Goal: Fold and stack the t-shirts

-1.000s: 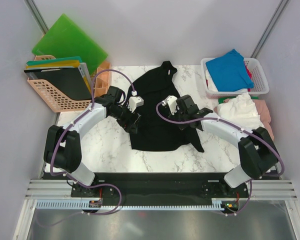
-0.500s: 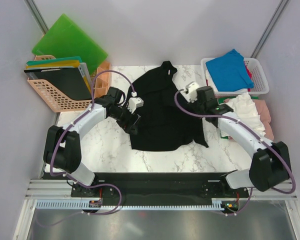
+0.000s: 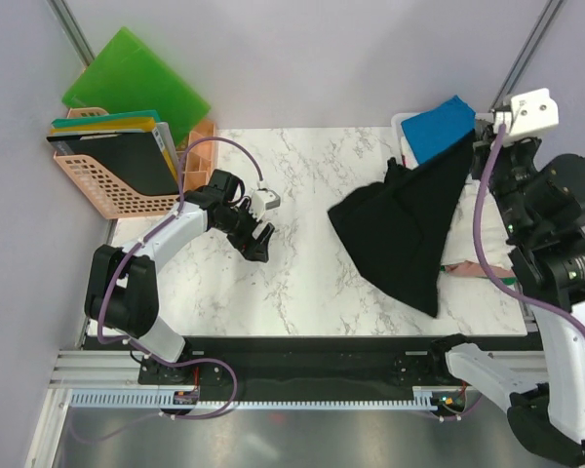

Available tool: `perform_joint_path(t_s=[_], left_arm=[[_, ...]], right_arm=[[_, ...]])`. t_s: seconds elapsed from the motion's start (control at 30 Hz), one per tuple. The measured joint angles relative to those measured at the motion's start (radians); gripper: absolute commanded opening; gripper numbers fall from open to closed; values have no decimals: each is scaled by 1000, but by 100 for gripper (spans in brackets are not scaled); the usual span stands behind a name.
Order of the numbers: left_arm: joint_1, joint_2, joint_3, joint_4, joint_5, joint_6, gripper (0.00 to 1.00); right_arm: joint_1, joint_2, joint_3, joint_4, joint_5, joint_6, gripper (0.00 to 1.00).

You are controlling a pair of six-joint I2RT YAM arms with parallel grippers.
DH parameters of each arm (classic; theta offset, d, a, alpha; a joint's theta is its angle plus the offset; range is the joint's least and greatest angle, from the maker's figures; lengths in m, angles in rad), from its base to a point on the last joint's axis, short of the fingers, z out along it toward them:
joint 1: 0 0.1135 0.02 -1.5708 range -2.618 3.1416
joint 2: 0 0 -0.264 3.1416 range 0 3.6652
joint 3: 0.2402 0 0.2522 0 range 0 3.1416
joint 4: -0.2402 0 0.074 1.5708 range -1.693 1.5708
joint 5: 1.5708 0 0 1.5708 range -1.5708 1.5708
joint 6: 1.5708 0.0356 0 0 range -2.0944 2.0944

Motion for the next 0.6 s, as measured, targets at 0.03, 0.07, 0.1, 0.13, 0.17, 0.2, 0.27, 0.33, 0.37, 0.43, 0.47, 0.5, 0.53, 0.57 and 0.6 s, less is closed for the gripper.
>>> perform_joint_path(t_s=[0.03, 0.07, 0.1, 0.13, 0.17, 0.2, 0.27, 0.33, 0.37, 0.43, 0.47, 0.5, 0.53, 0.57, 0.6], left_arm=[[0, 0, 0, 0, 0, 0, 90], [0, 0, 0, -1, 0, 0, 90], [0, 0, 0, -1, 0, 0, 90], [0, 0, 0, -1, 0, 0, 90], [0, 0, 0, -1, 1, 0, 90], [0, 0, 0, -1, 1, 0, 90], [0, 0, 0, -1, 3, 0, 90], [0, 0, 0, -1, 3, 0, 90], [0, 0, 0, -2, 3, 0, 90], [-1, 0, 0, -2, 3, 0, 90], [-2, 0, 0, -2, 4, 0, 90], [-3, 0, 0, -3, 4, 0, 90], [-5, 0, 0, -3, 4, 0, 90], [-5, 0, 0, -4, 4, 0, 90], [-5, -1, 0, -5, 4, 0, 90]], right_arm=[[0, -27, -8, 0, 4, 0, 0], [0, -43, -18, -1, 6, 0, 0], [0, -53, -36, 3, 10, 0, 0], [0, -55, -56, 2, 15, 0, 0], [0, -49, -76, -2, 18, 0, 0], [0, -39, -92, -10, 23, -1, 0], [0, -6, -107, -31, 28, -2, 0], [0, 42, -107, -39, 28, -2, 0], [0, 61, -107, -44, 25, -2, 0], [0, 89, -107, -56, 12, 0, 0], [0, 103, -110, -60, 0, 2, 0], [0, 115, -116, -61, -14, 6, 1], [0, 129, -126, -67, -32, 11, 5], [0, 144, -137, -78, -51, 17, 31], [0, 163, -147, -92, -72, 30, 46]])
